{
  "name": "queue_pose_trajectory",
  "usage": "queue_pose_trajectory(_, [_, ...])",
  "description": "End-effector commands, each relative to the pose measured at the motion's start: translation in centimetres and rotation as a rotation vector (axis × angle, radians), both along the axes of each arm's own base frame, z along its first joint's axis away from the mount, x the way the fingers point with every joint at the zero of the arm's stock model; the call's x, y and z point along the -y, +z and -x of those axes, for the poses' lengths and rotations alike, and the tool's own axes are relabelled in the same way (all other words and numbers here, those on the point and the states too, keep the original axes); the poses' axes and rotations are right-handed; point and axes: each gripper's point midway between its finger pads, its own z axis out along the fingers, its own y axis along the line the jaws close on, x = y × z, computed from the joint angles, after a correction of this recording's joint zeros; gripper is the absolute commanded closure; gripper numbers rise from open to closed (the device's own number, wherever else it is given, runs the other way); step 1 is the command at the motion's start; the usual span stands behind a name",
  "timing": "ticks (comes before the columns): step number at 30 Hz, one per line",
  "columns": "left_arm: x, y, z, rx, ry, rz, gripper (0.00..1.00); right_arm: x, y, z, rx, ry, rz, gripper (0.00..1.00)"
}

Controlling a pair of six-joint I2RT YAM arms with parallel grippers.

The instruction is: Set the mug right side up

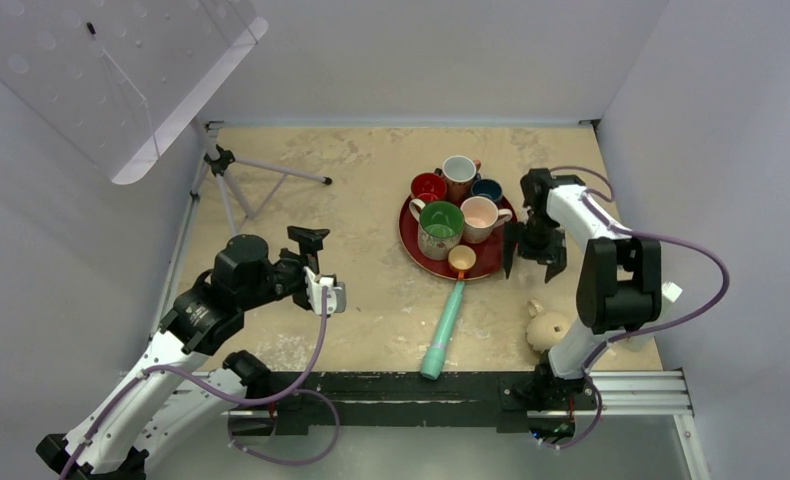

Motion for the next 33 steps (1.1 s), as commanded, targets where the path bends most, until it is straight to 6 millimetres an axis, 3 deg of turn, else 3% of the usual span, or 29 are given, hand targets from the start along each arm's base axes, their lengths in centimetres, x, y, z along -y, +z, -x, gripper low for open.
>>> queue_pose_trajectory(1, [0.2,0.9,-0.3,0.041,-0.012,0.015,0.0,-1.7,7.3,-7.1,0.363,0.027,-0.089,0.08])
queue_pose_trajectory(2, [0.2,1.0,-0.3,0.038,-0.01,0.018,0.0,-1.1,9.7,-8.4,0.469,-0.012,-0.053,0.02])
queue_pose_trajectory(5, [0.2,0.9,-0.2,0.034,-0.011,0.022,0.0,-0.6,15.8,-10.2,0.763,-0.175,-0.057,0.01])
queue_pose_trajectory(6, [0.2,1.0,-0.2,0.035,-0.011,0.024,0.0,-1.1,17.1,-10.1,0.837,-0.239,-0.113,0.01])
queue_pose_trajectory(8, [0.3,1.0,-0.2,0.035,-0.012,0.025,0.0,-2.4,17.9,-9.2,0.891,-0.364,-0.233,0.02])
queue_pose_trajectory(11, [0.3,1.1,-0.2,0.04,-0.011,0.027,0.0,-3.4,16.2,-6.8,0.868,-0.594,-0.335,0.2])
queue_pose_trajectory(13, [0.3,1.1,-0.2,0.04,-0.012,0.031,0.0,-1.7,13.9,-4.8,0.834,-0.797,-0.26,0.24])
queue_pose_trajectory(16, [0.3,1.0,0.0,0.039,-0.015,0.032,0.0,0.5,11.6,-2.6,0.8,-0.927,-0.122,0.23])
queue_pose_trajectory(19, [0.2,0.7,0.0,0.033,-0.013,0.027,0.0,1.6,9.7,-0.5,0.709,-1.027,-0.008,0.15])
queue_pose_trajectory(22, [0.2,0.6,0.1,0.032,-0.011,0.029,0.0,0.7,7.9,1.5,0.594,-1.159,-0.012,0.14])
queue_pose_trajectory(27, [0.2,0.4,0.2,0.021,-0.011,0.033,0.0,-0.8,6.5,2.6,0.514,-1.288,-0.079,0.13])
queue_pose_trajectory(33, [0.2,0.2,0.2,0.012,-0.008,0.039,0.0,-0.9,4.0,4.6,0.41,-1.374,-0.005,0.12])
